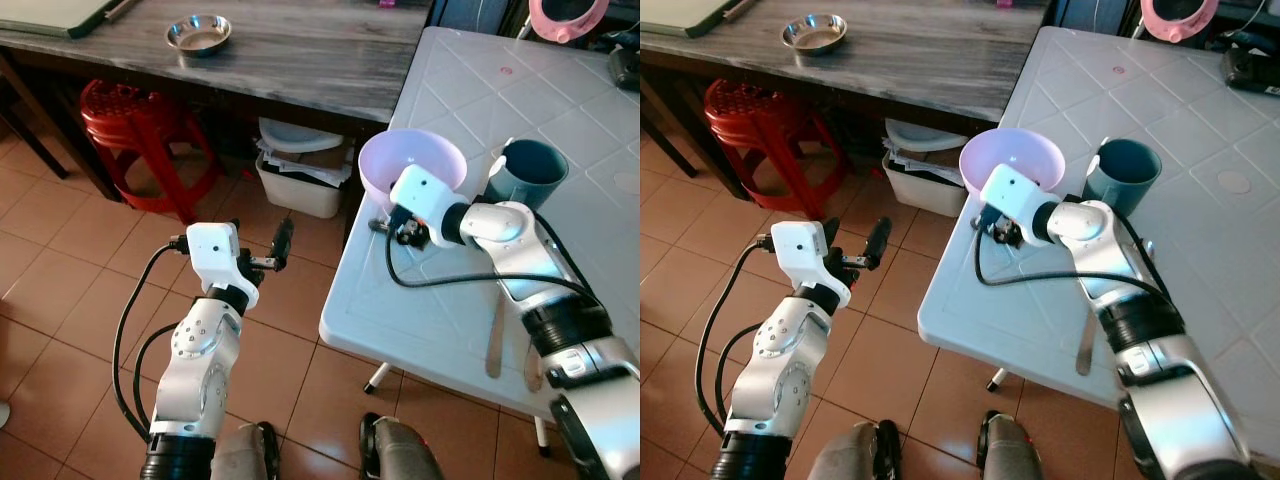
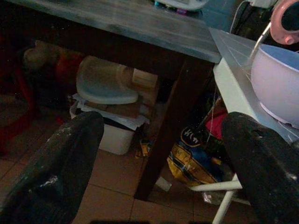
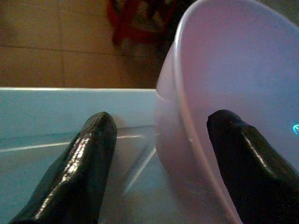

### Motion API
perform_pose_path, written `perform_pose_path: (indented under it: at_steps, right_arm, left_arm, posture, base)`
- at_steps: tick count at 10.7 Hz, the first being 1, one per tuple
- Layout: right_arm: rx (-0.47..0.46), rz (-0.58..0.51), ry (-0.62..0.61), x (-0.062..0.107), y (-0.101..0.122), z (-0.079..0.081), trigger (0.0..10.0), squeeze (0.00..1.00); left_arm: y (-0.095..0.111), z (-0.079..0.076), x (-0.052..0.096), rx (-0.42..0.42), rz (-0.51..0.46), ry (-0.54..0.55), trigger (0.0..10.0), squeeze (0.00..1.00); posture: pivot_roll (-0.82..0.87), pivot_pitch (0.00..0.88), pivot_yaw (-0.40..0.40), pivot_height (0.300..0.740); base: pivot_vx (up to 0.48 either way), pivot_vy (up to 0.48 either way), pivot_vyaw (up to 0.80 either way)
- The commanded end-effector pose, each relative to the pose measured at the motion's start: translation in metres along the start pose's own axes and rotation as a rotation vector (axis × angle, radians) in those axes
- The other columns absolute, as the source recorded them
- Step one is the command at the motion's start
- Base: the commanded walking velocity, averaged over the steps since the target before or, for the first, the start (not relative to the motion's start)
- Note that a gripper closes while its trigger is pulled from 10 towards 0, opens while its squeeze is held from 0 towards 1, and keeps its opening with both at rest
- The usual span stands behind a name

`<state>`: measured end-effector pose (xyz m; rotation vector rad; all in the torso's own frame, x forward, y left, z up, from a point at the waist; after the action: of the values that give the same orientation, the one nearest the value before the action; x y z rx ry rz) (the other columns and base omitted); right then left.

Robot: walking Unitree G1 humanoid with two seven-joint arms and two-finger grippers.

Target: Setting the table

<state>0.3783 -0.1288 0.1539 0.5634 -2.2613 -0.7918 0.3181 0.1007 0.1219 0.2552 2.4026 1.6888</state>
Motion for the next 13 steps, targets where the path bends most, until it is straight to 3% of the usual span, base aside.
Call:
perform_pose_path:
  at_steps: [1, 3, 4, 5, 6, 7, 10, 11, 12, 13]
  right_arm:
    - [-0.004, 0.018, 0.122, 0.001, -0.005, 0.022, 0.0, 0.0]
    - [0.02, 0.024, 0.158, 0.007, -0.004, 0.028, 0.0, 0.0]
    - [0.019, 0.028, 0.184, 0.011, -0.004, 0.033, 3.1, 0.0]
    - [0.063, 0.06, 0.212, 0.019, -0.006, 0.041, 10.0, 0.0]
    - [0.04, 0.058, 0.225, 0.023, -0.005, 0.044, 10.0, 0.0]
    - [0.048, 0.056, 0.236, 0.027, -0.004, 0.048, 10.0, 1.0]
    - [0.085, 0.058, 0.232, 0.035, 0.004, 0.045, 10.0, 1.0]
    - [0.103, 0.053, 0.23, 0.038, 0.009, 0.038, 10.0, 0.09]
    - [0.11, 0.059, 0.217, 0.039, 0.008, 0.032, 10.0, 0.0]
    - [0.12, 0.074, 0.216, 0.04, 0.006, 0.024, 0.0, 0.0]
  left_arm:
    - [-0.003, 0.001, 0.003, -0.002, 0.018, 0.008, 10.0, 0.0]
    - [-0.004, 0.001, 0.004, -0.004, 0.025, 0.006, 10.0, 0.0]
    - [-0.004, 0.001, 0.003, -0.003, 0.03, 0.002, 10.0, 0.0]
    - [-0.006, -0.001, 0.003, -0.002, 0.041, -0.005, 10.0, 0.0]
    - [-0.007, -0.001, 0.004, -0.002, 0.045, -0.007, 10.0, 0.0]
    - [-0.008, 0.0, 0.004, -0.003, 0.051, -0.007, 10.0, 0.0]
    - [-0.011, -0.001, 0.003, -0.005, 0.067, -0.013, 10.0, 0.0]
    - [-0.012, -0.001, 0.003, -0.004, 0.075, -0.017, 10.0, 0.0]
    - [-0.013, -0.002, 0.003, -0.003, 0.082, -0.02, 10.0, 0.0]
    - [-0.014, -0.003, 0.003, -0.004, 0.087, -0.026, 10.0, 0.0]
  posture:
    - [-0.07, 0.176, 0.028, 0.74]
    - [-0.07, 0.172, 0.028, 0.74]
    - [-0.07, 0.173, 0.03, 0.74]
    - [-0.07, 0.173, 0.031, 0.74]
    - [-0.07, 0.173, 0.031, 0.74]
    - [-0.07, 0.174, 0.033, 0.74]
    - [-0.08, 0.173, 0.033, 0.74]
    - [-0.08, 0.174, 0.034, 0.74]
    - [-0.08, 0.173, 0.034, 0.74]
    - [-0.08, 0.174, 0.034, 0.74]
  base:
    - [0.0, 0.0, 0.0]
    - [0.0, 0.0, 0.0]
    - [0.0, 0.0, 0.0]
    - [0.0, 0.0, 0.0]
    - [0.0, 0.0, 0.0]
    - [0.0, 0.0, 0.0]
    - [0.0, 0.0, 0.0]
    - [0.0, 0.0, 0.0]
    - [0.0, 0.0, 0.0]
    - [0.0, 0.0, 0.0]
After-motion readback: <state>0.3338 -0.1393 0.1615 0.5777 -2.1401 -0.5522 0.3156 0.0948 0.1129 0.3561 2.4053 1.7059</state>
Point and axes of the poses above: a point about 5 cm out from each wrist's last joint towards the gripper, its own x axis pointing back from the gripper into the wrist, its own y axis along the axis of the wrist's last joint, z = x × y, the point moved 4 cm from there along -x, pointing out of the wrist towards the gripper, and after that the axes turned 6 degrees about x, right-handed, at the moved point
